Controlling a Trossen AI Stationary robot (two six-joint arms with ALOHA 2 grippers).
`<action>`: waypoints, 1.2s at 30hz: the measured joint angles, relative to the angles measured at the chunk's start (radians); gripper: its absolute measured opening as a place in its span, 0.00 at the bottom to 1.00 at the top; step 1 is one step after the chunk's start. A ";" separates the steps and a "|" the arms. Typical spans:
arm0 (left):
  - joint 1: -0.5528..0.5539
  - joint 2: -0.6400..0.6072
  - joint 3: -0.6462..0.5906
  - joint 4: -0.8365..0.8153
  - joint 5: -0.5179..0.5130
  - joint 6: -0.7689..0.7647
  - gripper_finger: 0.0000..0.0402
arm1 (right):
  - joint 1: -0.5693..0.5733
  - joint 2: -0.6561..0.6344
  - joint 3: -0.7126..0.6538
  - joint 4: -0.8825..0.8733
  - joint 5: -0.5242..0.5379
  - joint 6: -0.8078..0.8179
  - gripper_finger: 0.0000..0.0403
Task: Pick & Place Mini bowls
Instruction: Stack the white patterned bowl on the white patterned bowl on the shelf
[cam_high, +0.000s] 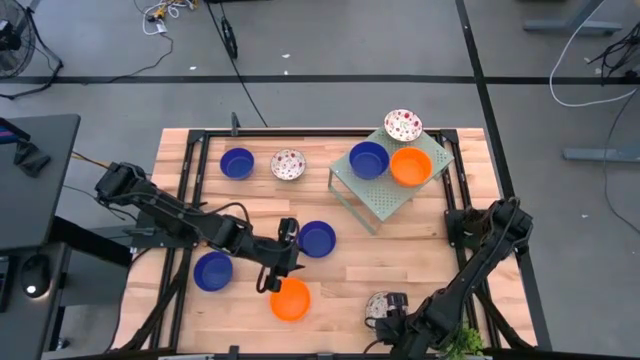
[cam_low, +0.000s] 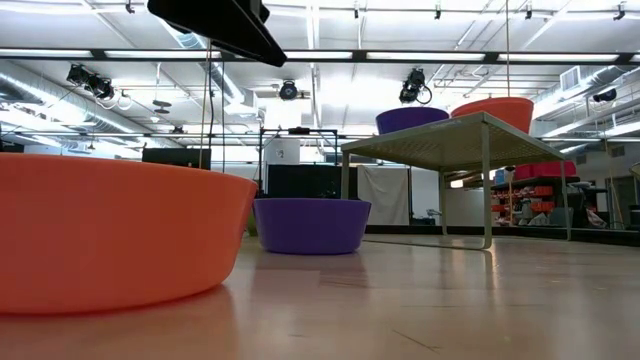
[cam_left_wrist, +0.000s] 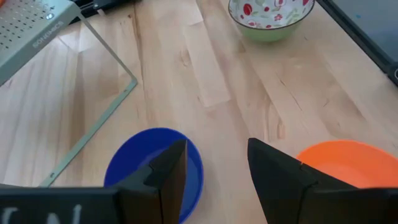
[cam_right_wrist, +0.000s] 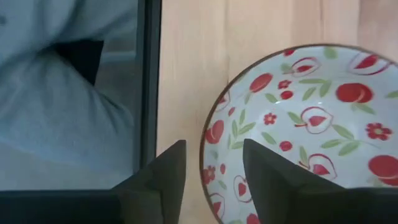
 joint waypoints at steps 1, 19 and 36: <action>-0.002 0.000 0.000 -0.001 0.000 -0.008 0.43 | 0.003 0.009 0.000 0.001 0.000 -0.006 0.39; -0.021 0.000 0.000 -0.004 0.019 -0.072 0.43 | 0.007 0.027 0.000 -0.019 0.086 -0.128 0.08; -0.021 0.000 0.000 -0.010 0.020 -0.129 0.43 | 0.009 0.022 0.186 -0.116 0.178 -0.249 0.00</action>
